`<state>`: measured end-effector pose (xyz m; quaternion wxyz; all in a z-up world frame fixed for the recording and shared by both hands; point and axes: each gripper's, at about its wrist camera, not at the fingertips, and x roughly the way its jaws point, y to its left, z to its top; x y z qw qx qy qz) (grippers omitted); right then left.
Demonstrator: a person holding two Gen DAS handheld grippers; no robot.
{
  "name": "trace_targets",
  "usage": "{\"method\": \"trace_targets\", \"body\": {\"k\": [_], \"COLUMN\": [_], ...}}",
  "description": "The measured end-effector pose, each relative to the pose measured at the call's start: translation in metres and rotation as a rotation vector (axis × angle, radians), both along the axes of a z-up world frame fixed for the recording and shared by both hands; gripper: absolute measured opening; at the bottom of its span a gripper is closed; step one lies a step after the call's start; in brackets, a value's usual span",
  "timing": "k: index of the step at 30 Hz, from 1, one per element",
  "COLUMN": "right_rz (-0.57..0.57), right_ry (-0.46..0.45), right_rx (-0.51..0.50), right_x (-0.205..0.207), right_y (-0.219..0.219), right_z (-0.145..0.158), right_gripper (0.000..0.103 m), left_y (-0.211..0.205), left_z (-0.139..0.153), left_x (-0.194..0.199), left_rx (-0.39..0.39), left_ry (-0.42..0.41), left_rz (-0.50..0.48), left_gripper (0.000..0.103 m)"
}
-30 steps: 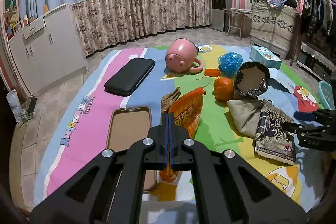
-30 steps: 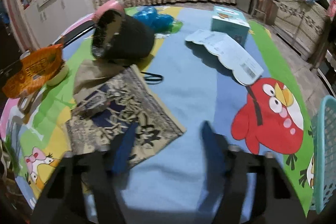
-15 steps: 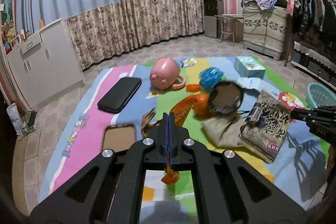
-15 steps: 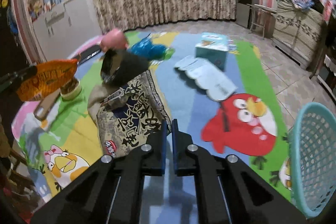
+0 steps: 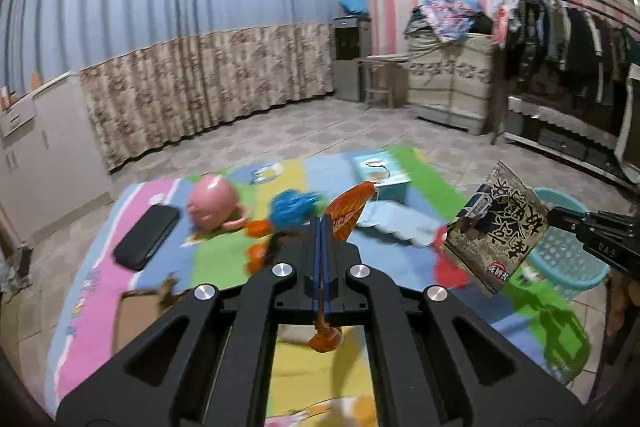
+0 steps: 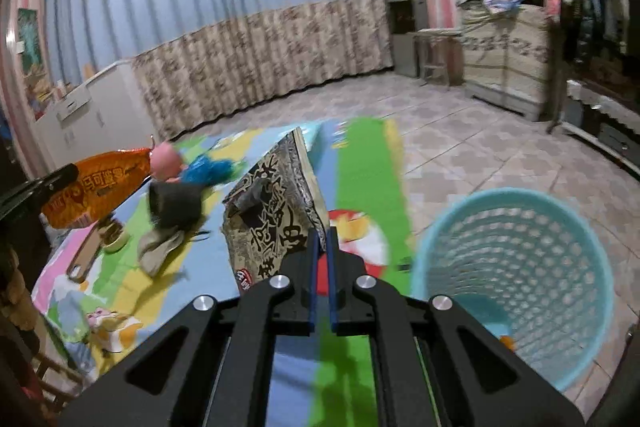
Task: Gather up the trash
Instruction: 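Carry the printed snack bag in the right tool and the chip bag in the left tool to the basket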
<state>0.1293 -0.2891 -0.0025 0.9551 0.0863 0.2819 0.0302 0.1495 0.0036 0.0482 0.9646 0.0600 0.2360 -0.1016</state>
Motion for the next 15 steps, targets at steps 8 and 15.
{"method": "trace_targets", "body": {"k": [8,15], "right_rz": [-0.221,-0.376], "right_ry": [0.001,0.024], "right_rx": [0.018,0.007], "right_x": [-0.020,-0.033], "right_y": [-0.084,-0.135], "right_z": [-0.002,-0.014], "right_gripper": [0.004,0.004], "left_y": [-0.070,-0.136], "left_z": [-0.004,-0.017], "left_x": [0.007,0.009], "left_rx": [-0.007,-0.012], "left_ry": [-0.003,0.010], "left_rz": [-0.114,-0.218], "left_gripper": [0.000,0.000]}}
